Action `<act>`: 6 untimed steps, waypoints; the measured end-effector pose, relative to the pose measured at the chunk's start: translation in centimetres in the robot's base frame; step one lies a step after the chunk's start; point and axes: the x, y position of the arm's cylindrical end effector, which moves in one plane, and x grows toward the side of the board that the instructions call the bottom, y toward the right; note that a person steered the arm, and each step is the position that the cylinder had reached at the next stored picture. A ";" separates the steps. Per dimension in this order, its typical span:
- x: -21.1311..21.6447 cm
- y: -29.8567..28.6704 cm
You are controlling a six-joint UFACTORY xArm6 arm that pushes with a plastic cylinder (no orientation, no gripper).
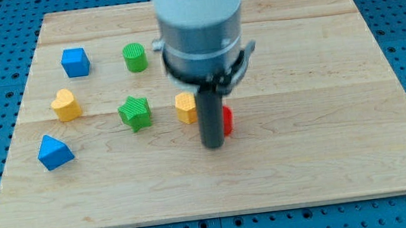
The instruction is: Move the green star to the bottom center of the board
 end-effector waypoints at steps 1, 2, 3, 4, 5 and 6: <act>0.5 -1.4; 6.8 -6.9; 1.5 -15.7; -3.6 -17.5; -8.1 -16.6; -4.8 -10.5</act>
